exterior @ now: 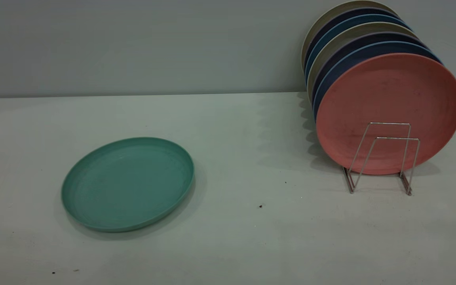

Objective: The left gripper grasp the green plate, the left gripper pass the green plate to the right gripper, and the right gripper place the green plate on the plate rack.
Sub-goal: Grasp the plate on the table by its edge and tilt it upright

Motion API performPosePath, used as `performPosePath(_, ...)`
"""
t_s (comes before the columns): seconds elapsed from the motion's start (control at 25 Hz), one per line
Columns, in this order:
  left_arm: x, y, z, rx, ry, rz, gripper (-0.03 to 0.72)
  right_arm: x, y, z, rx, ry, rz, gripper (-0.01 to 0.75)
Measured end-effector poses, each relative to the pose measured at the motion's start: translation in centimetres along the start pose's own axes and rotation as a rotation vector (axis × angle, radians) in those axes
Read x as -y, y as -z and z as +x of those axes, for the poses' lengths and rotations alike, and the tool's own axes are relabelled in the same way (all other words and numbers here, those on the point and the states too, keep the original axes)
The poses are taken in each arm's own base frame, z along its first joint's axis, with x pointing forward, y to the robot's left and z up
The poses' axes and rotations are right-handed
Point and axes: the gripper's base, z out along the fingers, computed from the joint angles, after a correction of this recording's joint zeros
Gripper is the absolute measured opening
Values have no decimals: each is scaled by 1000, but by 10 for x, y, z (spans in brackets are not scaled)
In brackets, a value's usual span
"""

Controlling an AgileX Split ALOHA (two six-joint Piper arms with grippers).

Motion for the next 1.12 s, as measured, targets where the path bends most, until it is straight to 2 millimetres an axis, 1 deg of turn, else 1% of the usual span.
performPosePath(1.12,0,0,0,0,-1,0,553,0,0,0,0,0,0,388)
